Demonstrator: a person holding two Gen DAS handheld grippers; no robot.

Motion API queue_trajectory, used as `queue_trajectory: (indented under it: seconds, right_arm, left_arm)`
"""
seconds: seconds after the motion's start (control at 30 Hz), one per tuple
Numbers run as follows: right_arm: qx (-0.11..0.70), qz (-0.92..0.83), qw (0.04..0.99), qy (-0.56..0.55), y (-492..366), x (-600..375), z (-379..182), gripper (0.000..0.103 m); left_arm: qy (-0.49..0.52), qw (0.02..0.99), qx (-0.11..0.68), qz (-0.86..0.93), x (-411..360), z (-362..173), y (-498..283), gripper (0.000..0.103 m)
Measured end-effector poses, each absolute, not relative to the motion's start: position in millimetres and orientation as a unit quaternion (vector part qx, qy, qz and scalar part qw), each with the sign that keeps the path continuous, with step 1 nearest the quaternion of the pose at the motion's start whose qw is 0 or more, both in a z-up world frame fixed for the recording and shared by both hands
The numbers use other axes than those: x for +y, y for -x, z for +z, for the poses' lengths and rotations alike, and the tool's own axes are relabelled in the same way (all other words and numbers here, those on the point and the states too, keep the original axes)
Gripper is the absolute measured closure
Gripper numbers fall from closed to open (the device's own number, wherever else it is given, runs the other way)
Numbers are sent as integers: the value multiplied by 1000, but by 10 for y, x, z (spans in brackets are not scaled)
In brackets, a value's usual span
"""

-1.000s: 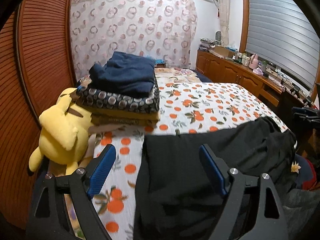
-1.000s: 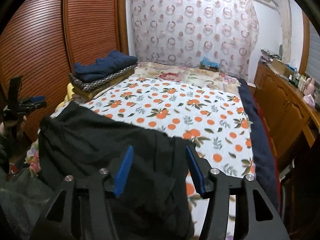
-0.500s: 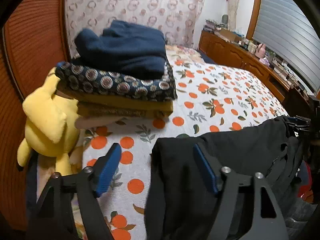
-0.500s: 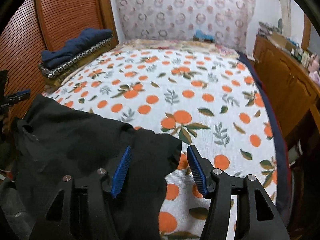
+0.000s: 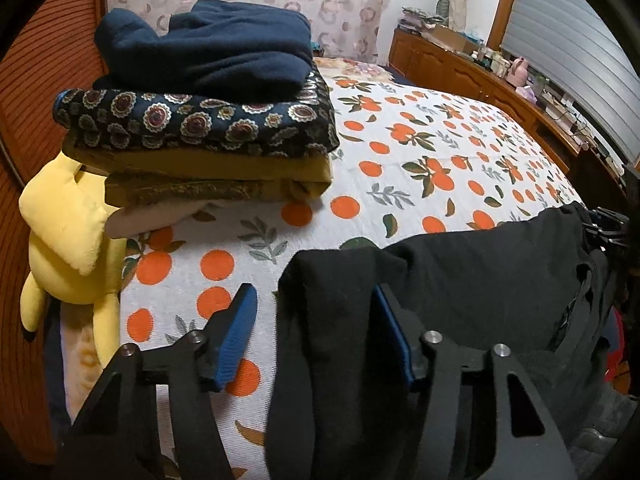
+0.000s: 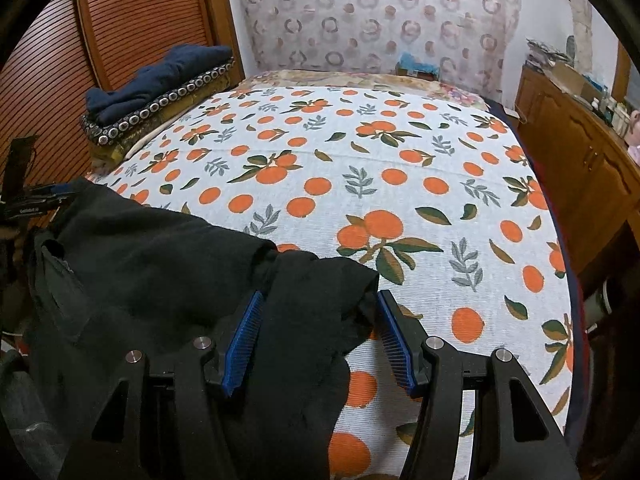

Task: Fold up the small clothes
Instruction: 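Close both tools on the black shirt's edge, then lift the black shirt high with both tools to shake it out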

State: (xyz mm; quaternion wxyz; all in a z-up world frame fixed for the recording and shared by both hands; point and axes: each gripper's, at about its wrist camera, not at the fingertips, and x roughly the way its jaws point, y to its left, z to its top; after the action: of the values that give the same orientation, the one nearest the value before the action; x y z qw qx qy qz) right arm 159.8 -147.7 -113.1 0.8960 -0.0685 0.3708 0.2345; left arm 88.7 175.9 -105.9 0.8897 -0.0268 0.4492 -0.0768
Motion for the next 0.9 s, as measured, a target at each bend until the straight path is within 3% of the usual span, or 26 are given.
queue_trajectory:
  seconds: [0.13, 0.33, 0.53, 0.63, 0.7, 0.73, 0.9]
  right_arm:
    - [369, 234, 896, 75, -1595, -1455, -1144, 43]
    - [368, 235, 896, 78, -1580, -1455, -1154, 44]
    - [366, 240, 895, 82, -1562, -1436, -1157, 52]
    - [366, 245, 894, 80, -1551, -1427, -1160, 60]
    - [366, 259, 891, 76, -1534, -1418, -1163, 80]
    - [368, 268, 888, 71, -1532, -1411, -1163, 84]
    - [356, 277, 890, 67, -1415, -1392, -1148, 90]
  left_arm:
    - [27, 889, 449, -80, 1754, -1064, -873, 46]
    - [28, 888, 449, -94, 1729, -1060, -856, 59]
    - [25, 888, 448, -97, 1710, -1054, -866, 64]
    - [24, 889, 447, -101, 1697, -1049, -867, 72]
    - [29, 888, 445, -111, 1681, -1037, -854, 86]
    - [27, 889, 443, -110, 1671, -1023, -835, 88]
    - [34, 906, 401, -129, 1616, -743, -617, 91]
